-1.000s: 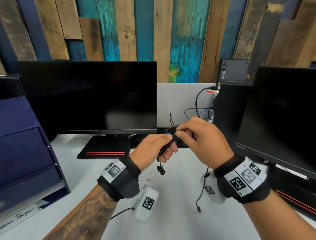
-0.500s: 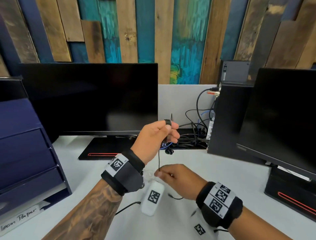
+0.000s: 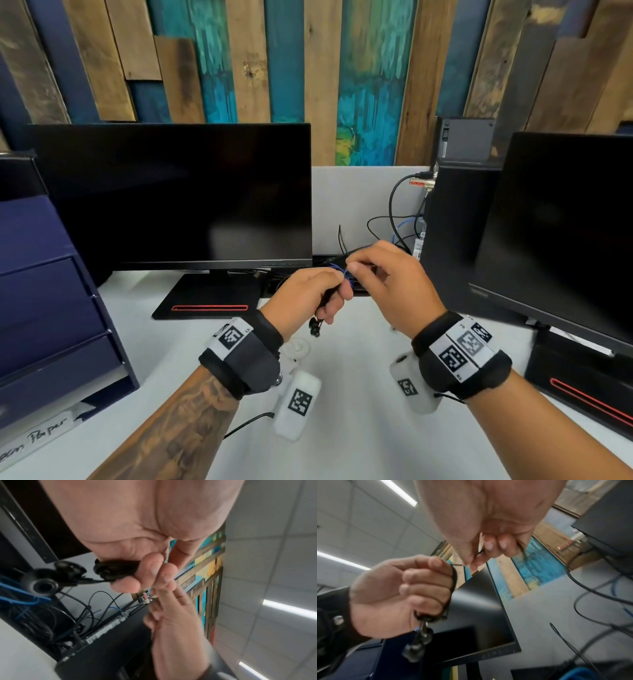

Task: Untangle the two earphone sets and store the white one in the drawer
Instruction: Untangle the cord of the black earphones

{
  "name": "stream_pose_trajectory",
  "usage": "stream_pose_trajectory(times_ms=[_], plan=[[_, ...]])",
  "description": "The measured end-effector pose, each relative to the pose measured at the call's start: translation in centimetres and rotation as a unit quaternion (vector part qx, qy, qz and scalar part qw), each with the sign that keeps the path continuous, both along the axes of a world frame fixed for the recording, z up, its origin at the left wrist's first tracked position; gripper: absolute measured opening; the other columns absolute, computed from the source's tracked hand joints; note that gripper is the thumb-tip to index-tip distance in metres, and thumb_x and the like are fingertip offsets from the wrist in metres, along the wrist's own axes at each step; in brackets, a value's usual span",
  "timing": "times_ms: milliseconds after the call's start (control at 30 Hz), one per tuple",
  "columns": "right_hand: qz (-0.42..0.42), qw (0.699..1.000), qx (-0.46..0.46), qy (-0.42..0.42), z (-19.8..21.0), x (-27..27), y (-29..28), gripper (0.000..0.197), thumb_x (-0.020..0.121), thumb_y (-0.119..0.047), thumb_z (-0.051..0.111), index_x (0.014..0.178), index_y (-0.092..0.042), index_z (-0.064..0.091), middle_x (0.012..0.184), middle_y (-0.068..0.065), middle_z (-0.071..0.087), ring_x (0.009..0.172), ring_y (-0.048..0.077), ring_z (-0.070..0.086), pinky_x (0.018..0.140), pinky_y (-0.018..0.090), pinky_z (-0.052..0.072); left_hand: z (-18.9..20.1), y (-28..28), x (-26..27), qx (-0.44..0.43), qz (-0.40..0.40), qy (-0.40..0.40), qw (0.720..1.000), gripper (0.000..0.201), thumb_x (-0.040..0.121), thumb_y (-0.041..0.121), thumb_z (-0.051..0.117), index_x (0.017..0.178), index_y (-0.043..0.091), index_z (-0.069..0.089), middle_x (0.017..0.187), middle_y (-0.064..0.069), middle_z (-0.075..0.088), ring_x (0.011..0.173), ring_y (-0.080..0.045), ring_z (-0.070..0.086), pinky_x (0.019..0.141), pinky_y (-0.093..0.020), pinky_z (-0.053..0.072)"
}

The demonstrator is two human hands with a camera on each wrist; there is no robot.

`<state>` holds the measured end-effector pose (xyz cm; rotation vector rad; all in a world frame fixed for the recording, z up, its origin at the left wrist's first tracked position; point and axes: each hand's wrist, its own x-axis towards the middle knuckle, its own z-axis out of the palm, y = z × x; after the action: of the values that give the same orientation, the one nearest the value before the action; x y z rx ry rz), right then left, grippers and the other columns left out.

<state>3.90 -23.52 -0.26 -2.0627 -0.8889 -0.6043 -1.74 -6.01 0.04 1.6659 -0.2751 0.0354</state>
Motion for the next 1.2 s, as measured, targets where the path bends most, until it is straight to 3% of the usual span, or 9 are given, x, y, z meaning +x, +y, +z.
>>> stream_pose_trajectory(times_ms=[200,367,600,700,767,900,967,1067,1200], plan=[[0.055,0.982,0.049,0.175,-4.5,1.1,1.6,0.022,0.103,-0.029,0.054,0.09,-0.031,0.072,0.084,-0.006,0.069,0.083,0.012,0.065,0.083,0.042,0.055,1.4,-0.6,-0.5,-0.198,-0.024,-0.012,0.98,0.029,0.103,0.01,0.038,0.092,-0.003,0.061,0.063,-0.01,0.051,0.055,-0.019,0.046,0.061,-0.031,0.046],[0.096,0.965,-0.069,0.233,-7.6,-2.4,2.8,0.021,0.104,-0.028,0.053,0.094,-0.03,0.071,0.079,-0.007,0.067,0.077,0.006,0.062,0.082,0.029,0.052,0.9,-0.6,0.5,-0.239,0.031,-0.04,0.97,0.025,0.103,0.01,0.042,0.107,-0.001,0.064,0.088,-0.013,0.071,0.077,-0.022,0.068,0.082,-0.034,0.057],[0.086,0.986,-0.11,0.093,-6.4,-4.7,1.9,0.02,0.104,-0.034,0.045,0.09,-0.025,0.057,0.089,-0.012,0.059,0.081,0.01,0.055,0.073,0.032,0.046,-1.2,0.7,0.9,-0.043,0.127,-0.05,0.99,0.024,0.103,0.009,0.047,0.102,-0.002,0.068,0.093,-0.02,0.075,0.085,-0.032,0.073,0.087,-0.037,0.059],[0.044,0.988,-0.145,-0.013,-4.9,-5.2,1.4,0.019,0.101,-0.038,0.042,0.098,-0.028,0.059,0.115,-0.014,0.063,0.097,0.012,0.061,0.075,0.034,0.052,-2.0,0.8,0.5,0.053,0.095,-0.039,0.993,0.028,0.101,0.012,0.051,0.088,0.012,0.075,0.085,-0.009,0.076,0.078,-0.017,0.07,0.074,-0.025,0.055],[0.024,0.987,-0.152,-0.05,-4.5,-5.1,1.2,0.018,0.1,-0.034,0.044,0.103,-0.029,0.06,0.106,-0.014,0.06,0.089,0.011,0.057,0.07,0.03,0.05,-2.4,0.5,0.2,0.103,0.08,-0.039,0.991,0.038,0.101,0.013,0.052,0.071,0.023,0.072,0.065,0.007,0.067,0.061,-0.006,0.058,0.061,-0.019,0.045],[0.0,0.991,-0.116,-0.065,-4.7,-5.3,0.7,0.015,0.1,-0.03,0.051,0.109,-0.032,0.064,0.088,-0.023,0.046,0.081,0.003,0.048,0.068,0.014,0.036,-2.2,0.3,0.3,0.003,0.087,-0.009,0.996,0.031,0.102,0.01,0.045,0.078,0.004,0.063,0.068,-0.002,0.066,0.061,-0.014,0.057,0.061,-0.023,0.047],[-0.001,0.991,-0.117,-0.069,-4.9,-5.5,0.5,0.016,0.1,-0.035,0.049,0.099,-0.031,0.064,0.082,-0.02,0.046,0.075,0.004,0.046,0.064,0.019,0.039,-2.0,0.7,0.4,-0.112,0.087,-0.004,0.99,0.031,0.104,0.01,0.039,0.08,0.003,0.058,0.071,-0.011,0.064,0.061,-0.02,0.056,0.063,-0.03,0.048],[0.028,0.985,-0.161,-0.052,-5.6,-5.6,0.4,0.02,0.101,-0.036,0.047,0.089,-0.03,0.062,0.076,-0.011,0.049,0.07,0.007,0.046,0.063,0.029,0.043,-1.4,1.4,0.6,-0.228,0.094,-0.004,0.969,0.03,0.105,0.013,0.036,0.082,0.006,0.053,0.065,-0.006,0.047,0.054,-0.016,0.039,0.057,-0.03,0.039],[0.043,0.978,-0.192,-0.064,-6.5,-6.6,0.7,0.017,0.1,-0.034,0.049,0.095,-0.03,0.065,0.081,-0.011,0.047,0.073,0.009,0.047,0.059,0.028,0.042,-1.2,1.4,0.3,-0.213,0.096,0.005,0.972,0.034,0.106,0.019,0.037,0.077,0.01,0.052,0.06,-0.001,0.036,0.051,-0.014,0.028,0.052,-0.027,0.034]])
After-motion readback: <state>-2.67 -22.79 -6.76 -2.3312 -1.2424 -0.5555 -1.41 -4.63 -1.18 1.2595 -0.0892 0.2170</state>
